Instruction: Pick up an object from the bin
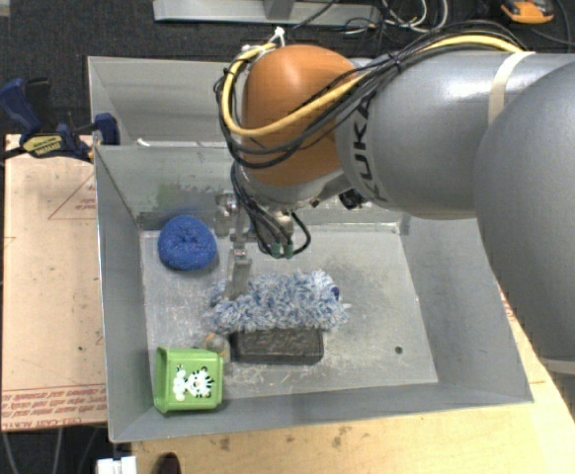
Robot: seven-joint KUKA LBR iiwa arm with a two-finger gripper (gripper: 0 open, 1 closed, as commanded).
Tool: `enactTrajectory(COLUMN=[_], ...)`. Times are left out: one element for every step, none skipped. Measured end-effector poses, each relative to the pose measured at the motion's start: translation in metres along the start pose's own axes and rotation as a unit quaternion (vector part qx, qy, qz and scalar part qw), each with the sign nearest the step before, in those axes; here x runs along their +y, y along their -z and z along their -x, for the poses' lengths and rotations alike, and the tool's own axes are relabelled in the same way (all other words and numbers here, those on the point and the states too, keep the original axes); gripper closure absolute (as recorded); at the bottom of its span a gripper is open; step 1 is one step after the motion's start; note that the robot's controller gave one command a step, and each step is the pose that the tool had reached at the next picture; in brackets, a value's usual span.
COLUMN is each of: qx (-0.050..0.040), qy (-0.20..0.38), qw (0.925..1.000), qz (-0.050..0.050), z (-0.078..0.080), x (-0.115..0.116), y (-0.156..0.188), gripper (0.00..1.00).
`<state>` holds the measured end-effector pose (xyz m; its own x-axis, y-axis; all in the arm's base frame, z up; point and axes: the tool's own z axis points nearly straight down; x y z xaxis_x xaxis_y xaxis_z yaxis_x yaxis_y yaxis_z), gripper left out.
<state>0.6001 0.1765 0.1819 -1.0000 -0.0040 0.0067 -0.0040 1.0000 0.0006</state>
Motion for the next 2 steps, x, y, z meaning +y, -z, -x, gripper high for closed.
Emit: enactTrajectory(qx=[-0.0036, -0.0076], qy=[-0.001, 0.03], qw=[1.0, 0.9995], qz=[0.001, 0.002], z=[0.002, 0.002], x=[-0.001, -0.02], y=[0.005, -0.024], gripper=[0.0, 0.0])
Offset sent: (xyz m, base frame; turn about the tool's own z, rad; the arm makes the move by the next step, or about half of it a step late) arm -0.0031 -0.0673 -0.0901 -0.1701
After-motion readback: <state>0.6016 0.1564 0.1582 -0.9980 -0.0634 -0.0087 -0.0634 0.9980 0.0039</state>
